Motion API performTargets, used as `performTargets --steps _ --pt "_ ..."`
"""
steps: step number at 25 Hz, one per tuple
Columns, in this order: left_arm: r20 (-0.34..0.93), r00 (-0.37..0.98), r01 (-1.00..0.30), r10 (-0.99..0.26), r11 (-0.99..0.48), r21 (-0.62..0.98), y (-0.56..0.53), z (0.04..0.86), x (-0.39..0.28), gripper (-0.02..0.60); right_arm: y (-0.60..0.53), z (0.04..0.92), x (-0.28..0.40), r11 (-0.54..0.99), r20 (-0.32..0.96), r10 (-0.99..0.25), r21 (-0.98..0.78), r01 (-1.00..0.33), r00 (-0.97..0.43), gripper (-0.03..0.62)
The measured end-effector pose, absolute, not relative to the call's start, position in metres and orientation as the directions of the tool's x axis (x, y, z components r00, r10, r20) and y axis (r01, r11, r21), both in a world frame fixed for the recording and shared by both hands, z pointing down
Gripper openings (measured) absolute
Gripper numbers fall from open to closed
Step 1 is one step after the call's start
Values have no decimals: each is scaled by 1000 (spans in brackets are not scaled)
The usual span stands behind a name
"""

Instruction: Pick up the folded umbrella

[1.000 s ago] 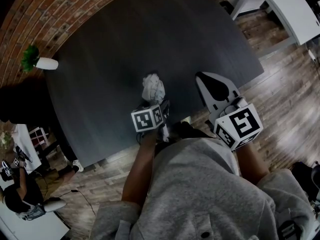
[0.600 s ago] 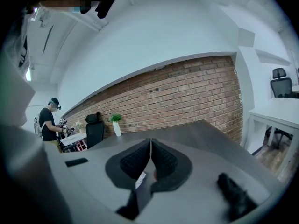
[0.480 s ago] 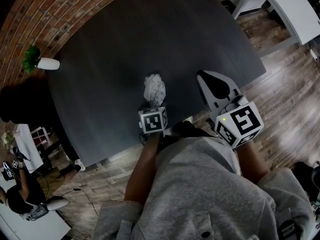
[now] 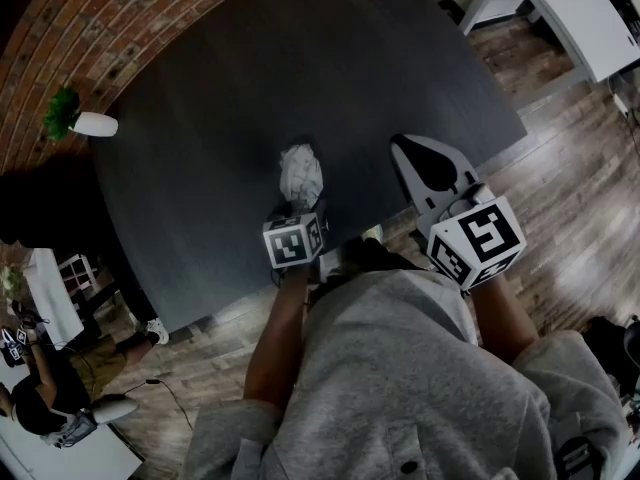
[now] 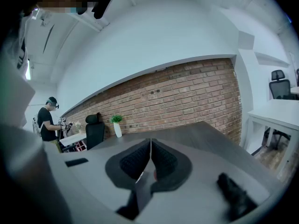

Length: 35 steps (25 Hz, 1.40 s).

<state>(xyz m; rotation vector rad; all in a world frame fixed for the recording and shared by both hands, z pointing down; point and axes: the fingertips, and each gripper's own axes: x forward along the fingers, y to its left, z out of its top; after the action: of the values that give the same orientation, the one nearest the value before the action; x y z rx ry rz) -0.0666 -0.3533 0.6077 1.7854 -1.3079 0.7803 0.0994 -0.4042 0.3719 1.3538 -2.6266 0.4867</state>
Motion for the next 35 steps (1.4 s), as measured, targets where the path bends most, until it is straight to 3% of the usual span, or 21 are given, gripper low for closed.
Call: performTargets --steps 35 --pt "544 342 -937 -766 -231 264 -229 450 -172 287 -250 334 -3 575 235 -777 -110 -811 -584 24"
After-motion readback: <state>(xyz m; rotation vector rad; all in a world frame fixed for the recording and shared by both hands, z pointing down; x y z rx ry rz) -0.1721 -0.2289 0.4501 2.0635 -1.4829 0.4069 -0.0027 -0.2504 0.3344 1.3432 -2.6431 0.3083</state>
